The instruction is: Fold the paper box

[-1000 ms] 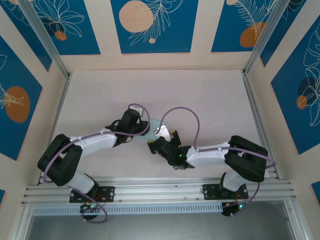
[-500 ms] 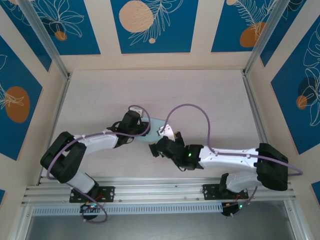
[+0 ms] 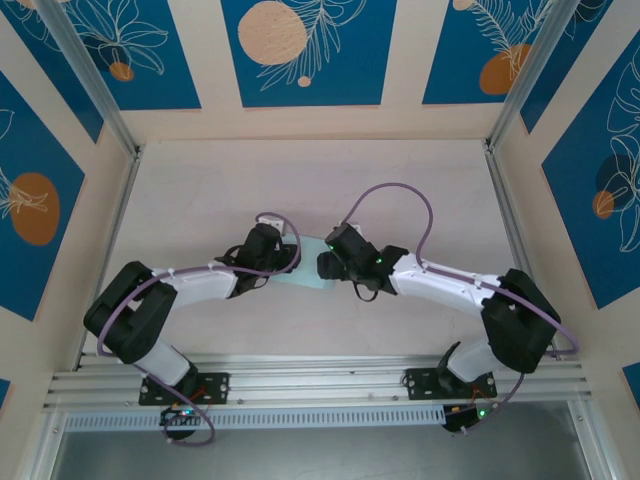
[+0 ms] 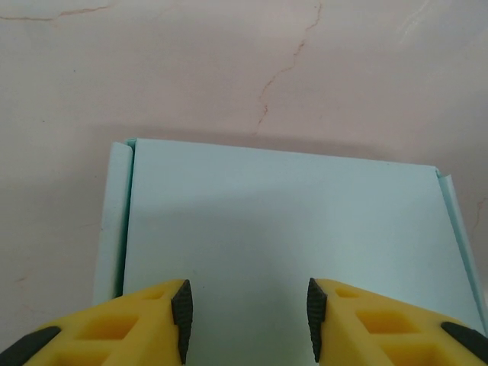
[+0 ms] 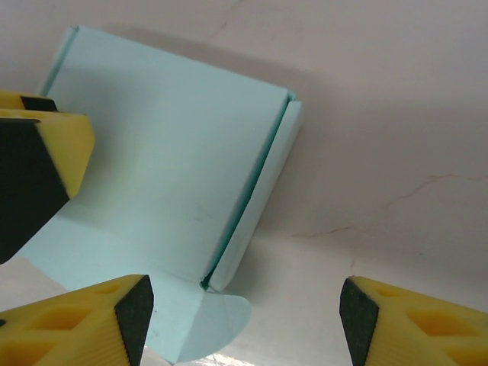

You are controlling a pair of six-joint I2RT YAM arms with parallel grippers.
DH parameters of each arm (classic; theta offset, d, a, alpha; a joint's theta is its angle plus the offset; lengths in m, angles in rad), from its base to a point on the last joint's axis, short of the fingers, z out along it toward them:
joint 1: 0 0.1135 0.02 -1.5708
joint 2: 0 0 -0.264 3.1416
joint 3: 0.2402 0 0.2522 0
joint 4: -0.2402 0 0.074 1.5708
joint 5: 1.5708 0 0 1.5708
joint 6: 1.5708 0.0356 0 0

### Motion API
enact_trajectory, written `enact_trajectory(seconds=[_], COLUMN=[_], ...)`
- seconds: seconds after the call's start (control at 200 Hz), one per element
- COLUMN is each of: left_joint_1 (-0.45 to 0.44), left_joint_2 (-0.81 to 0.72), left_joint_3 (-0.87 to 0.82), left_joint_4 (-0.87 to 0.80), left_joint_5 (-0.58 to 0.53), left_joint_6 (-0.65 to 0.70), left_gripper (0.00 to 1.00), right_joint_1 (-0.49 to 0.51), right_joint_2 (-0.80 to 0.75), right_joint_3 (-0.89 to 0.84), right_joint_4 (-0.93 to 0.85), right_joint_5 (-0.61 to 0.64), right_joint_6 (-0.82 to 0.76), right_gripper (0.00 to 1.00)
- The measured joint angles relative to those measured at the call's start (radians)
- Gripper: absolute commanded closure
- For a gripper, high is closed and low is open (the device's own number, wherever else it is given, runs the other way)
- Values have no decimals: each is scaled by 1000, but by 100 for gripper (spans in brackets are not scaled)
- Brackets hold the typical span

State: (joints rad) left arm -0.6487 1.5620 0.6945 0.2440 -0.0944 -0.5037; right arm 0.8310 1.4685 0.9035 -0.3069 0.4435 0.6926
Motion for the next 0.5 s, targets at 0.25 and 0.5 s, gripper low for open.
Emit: enact_trajectory(seconds=[0.25, 0.5], left_joint_1=[0, 0], left_joint_2=[0, 0], left_joint_3=[0, 5], left_joint_4=[0, -10], left_joint_5=[-3, -3], left_joint_6=[-14, -14], left_gripper=[54, 53], right_joint_1=[-92, -119], right_joint_2=[97, 149], right_joint_3=[7, -21], right_joint_4=[41, 124], right_joint_5=[-145, -252], right_joint_6=[14, 15], right_gripper=[32, 33])
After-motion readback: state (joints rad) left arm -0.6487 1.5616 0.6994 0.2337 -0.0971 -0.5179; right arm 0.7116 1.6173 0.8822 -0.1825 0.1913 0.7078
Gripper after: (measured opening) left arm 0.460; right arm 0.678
